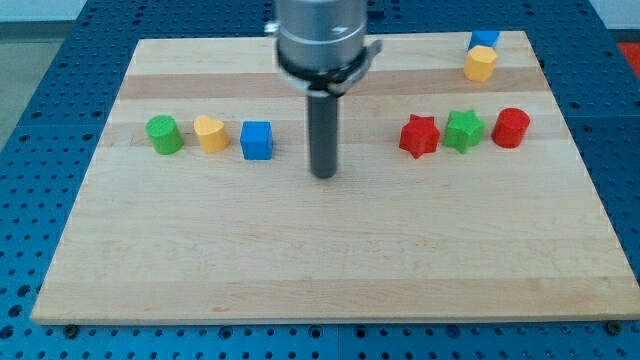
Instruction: Push the blue cube diagonally to the top right of the green circle
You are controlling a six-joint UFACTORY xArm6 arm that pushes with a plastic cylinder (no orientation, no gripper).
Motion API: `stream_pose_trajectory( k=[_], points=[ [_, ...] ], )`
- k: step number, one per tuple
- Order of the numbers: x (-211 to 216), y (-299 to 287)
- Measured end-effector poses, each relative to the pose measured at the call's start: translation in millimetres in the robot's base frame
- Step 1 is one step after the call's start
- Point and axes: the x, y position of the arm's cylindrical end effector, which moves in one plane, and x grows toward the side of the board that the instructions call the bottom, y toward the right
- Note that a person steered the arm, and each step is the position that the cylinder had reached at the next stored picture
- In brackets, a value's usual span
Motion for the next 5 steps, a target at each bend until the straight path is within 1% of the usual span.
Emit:
stream_pose_trajectory(
  k=[1, 2, 5],
  points=[
    [1.2, -47.3],
    [-8.1, -62.4],
    [-78.4, -64.4]
  ],
)
